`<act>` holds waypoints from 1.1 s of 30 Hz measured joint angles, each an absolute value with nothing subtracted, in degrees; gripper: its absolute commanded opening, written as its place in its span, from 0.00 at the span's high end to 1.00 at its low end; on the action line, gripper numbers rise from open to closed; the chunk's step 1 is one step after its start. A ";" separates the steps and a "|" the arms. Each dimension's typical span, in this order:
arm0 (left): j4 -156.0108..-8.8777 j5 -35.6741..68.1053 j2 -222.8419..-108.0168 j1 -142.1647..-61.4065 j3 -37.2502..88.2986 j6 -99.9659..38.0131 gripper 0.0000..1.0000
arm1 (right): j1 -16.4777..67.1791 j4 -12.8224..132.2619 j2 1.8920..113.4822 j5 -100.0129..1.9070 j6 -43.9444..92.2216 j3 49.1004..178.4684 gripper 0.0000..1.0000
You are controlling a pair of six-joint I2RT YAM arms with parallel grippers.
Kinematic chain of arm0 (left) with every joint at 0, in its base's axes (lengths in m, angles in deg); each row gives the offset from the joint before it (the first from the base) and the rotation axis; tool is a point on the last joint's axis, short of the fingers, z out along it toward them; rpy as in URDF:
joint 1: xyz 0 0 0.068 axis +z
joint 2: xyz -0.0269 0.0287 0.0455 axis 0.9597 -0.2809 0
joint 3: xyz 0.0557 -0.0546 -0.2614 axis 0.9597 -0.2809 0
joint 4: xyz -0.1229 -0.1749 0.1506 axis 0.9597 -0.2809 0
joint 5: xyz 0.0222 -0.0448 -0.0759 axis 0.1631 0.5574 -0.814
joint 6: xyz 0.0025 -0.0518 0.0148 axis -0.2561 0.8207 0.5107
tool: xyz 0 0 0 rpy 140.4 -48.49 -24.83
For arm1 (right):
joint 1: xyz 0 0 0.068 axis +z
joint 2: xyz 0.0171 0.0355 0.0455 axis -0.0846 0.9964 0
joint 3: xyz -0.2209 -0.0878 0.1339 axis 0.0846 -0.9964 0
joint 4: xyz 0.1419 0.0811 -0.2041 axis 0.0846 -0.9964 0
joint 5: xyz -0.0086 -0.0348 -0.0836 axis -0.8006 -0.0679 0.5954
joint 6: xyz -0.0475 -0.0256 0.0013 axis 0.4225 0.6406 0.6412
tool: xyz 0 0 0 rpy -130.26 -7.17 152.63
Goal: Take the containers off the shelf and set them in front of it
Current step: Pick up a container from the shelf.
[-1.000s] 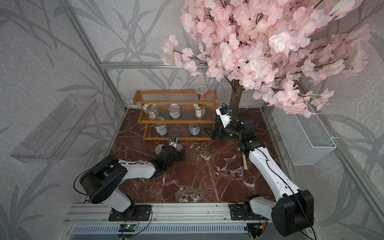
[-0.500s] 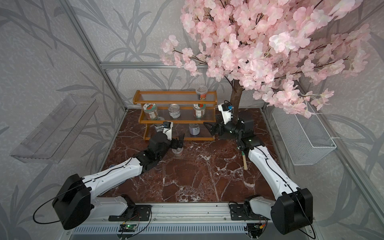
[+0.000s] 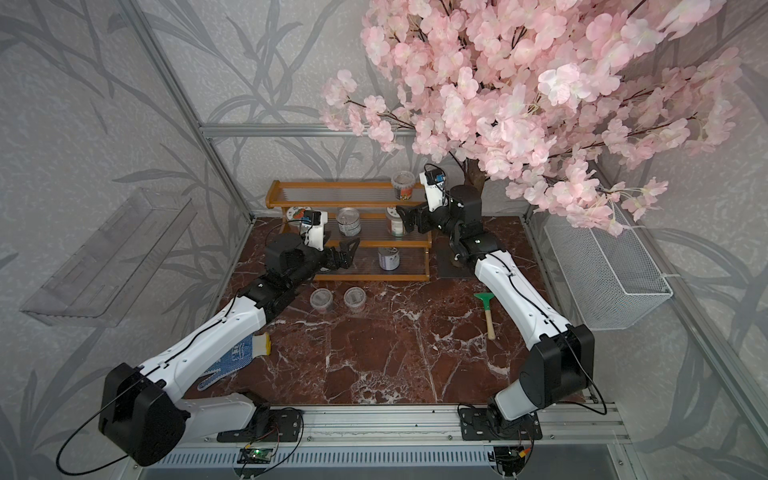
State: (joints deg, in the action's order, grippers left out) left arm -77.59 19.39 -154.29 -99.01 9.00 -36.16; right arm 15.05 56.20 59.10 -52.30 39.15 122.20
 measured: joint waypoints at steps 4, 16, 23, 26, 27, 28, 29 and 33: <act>-77.72 17.29 -154.20 -98.05 9.06 -36.01 0.00 | 15.03 53.95 63.82 -49.30 41.18 127.07 0.01; -75.80 14.16 -154.18 -96.67 9.06 -34.66 0.00 | 15.27 52.64 73.42 -47.58 42.69 136.67 0.01; -73.87 13.37 -154.20 -96.39 9.06 -34.07 0.00 | 15.38 52.38 77.24 -46.03 42.78 141.43 0.01; -73.43 13.29 -154.23 -96.17 9.06 -34.04 0.00 | 15.46 52.27 78.51 -45.65 43.26 143.29 0.01; -73.41 13.29 -154.27 -96.17 9.06 -34.04 0.00 | 15.49 52.29 78.82 -45.61 43.35 143.73 0.00; -73.41 13.27 -154.31 -96.17 9.06 -34.02 0.00 | 15.51 52.29 79.06 -45.59 43.41 144.08 0.01; -73.41 13.24 -154.40 -96.17 9.06 -34.02 0.00 | 15.55 52.31 79.23 -45.59 43.52 144.29 0.02; -73.41 13.22 -154.53 -96.12 9.06 -33.98 0.00 | 15.70 52.62 79.58 -45.76 43.52 144.38 0.07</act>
State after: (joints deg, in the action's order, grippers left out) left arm -73.41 13.22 -154.53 -96.12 9.06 -33.98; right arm 15.70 52.62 79.58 -45.76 43.52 144.38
